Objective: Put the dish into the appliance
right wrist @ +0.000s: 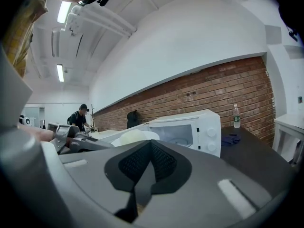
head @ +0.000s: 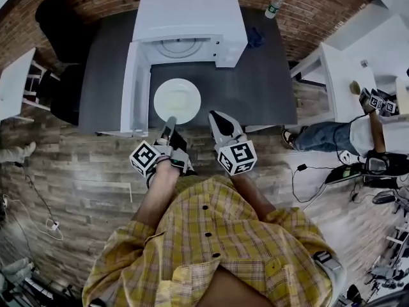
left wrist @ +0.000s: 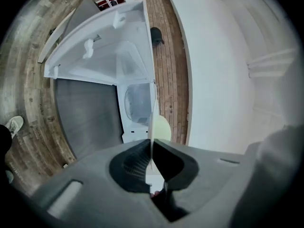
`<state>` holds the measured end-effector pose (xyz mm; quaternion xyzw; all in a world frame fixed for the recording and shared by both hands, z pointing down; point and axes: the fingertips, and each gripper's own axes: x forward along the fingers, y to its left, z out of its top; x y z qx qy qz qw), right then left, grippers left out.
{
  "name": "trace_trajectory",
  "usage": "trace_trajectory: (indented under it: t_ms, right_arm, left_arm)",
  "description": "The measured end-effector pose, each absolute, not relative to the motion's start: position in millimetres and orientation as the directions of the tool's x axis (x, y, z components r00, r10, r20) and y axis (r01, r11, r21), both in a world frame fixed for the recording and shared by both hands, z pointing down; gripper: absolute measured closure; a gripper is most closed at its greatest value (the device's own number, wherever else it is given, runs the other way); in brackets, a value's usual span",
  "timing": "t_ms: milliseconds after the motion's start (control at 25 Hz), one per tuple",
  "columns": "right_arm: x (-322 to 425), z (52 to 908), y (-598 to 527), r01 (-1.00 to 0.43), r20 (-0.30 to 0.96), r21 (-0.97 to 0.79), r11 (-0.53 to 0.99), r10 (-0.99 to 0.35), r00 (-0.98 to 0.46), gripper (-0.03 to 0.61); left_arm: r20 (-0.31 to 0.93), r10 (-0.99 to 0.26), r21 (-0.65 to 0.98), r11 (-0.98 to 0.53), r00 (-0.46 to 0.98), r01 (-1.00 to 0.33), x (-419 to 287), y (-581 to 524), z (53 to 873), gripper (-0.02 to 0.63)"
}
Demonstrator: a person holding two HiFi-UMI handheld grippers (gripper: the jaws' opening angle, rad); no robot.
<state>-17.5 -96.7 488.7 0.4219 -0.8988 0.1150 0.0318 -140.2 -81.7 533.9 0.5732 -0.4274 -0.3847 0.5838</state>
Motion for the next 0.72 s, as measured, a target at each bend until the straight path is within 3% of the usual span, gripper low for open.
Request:
trace_trajectory:
  t_ms: [720]
  right_arm:
    - [-42,491,-159,-0.817,0.181,-0.163,0.553,-0.797,-0.576,0.575]
  left_arm:
    - [0.104,-0.902,0.995,0.092,0.420,-0.049,-158,-158,552,0.601]
